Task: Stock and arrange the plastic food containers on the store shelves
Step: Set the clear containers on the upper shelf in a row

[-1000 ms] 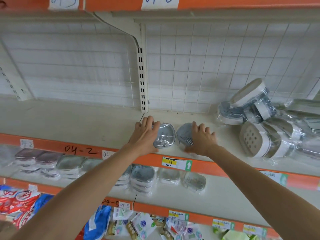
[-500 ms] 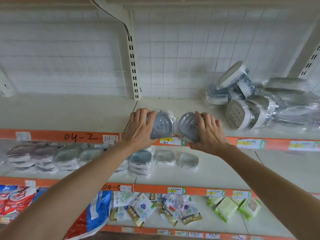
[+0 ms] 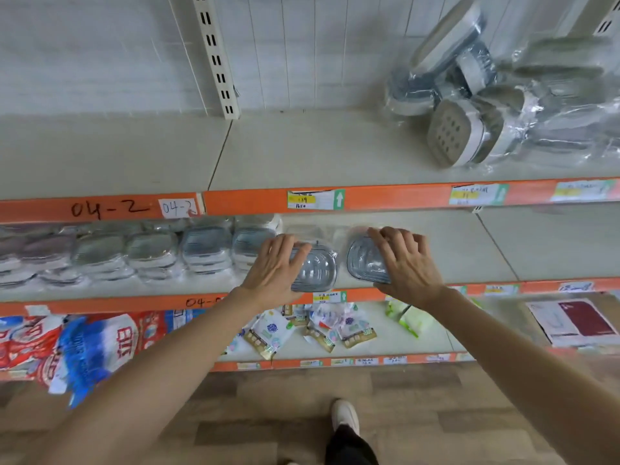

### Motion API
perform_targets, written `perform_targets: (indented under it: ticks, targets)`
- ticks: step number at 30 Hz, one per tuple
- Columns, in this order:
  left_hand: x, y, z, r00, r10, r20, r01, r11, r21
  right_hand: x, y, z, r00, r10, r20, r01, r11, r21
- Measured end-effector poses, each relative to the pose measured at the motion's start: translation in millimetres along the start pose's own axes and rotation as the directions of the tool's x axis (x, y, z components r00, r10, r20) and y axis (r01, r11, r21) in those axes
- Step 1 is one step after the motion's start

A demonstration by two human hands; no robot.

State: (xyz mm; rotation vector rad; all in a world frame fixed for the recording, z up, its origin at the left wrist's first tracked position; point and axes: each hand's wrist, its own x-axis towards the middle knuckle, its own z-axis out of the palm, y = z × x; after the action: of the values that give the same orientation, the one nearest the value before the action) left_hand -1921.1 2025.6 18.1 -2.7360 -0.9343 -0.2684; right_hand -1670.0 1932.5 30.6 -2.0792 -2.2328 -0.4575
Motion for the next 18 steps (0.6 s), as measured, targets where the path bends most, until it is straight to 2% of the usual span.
perform_targets:
  ticks: [2,4,7,11,18]
  targets:
    - [-3,6,18,0.986,-0.014,0.168,0.017,1.0,-0.019,-7,-3,22,0.996,0.015,0.086,-0.017,0.999,0.029]
    - [-5,12,39,0.948,-0.041,0.315,0.054,0.998,-0.033,-14,-7,46,0.971,0.012,0.237,-0.024,0.999,0.047]
    - [-1,21,69,0.895,-0.105,0.434,0.139,0.989,-0.046,-24,-12,85,0.903,-0.001,0.429,-0.054,0.992,0.116]
    - [9,33,106,0.83,-0.174,0.53,0.244,0.968,-0.065,-25,-13,122,0.844,0.052,0.533,-0.156,0.976,0.153]
    - [29,45,165,0.763,-0.256,0.594,0.362,0.93,-0.064,-2,1,182,0.802,0.042,0.596,-0.223,0.946,0.233]
